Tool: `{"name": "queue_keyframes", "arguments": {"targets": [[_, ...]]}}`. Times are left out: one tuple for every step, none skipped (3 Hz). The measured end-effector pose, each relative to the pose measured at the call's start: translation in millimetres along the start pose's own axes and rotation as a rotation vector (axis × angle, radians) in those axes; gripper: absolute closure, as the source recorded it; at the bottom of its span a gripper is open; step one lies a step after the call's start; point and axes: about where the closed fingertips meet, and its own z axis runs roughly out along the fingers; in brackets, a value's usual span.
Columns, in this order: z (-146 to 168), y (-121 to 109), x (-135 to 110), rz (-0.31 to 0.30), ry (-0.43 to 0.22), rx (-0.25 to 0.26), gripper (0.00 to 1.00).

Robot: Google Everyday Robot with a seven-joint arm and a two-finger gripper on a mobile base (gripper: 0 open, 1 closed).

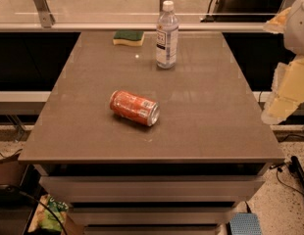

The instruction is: Place coke can upright

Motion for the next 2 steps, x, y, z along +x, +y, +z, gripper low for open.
{"name": "queue_keyframes", "arguments": {"targets": [[-0.1, 0.0, 0.0, 0.000, 0.000, 0.000, 0.00], [-4.8, 0.2, -3.6, 0.034, -0.024, 0.002, 0.00]]}}
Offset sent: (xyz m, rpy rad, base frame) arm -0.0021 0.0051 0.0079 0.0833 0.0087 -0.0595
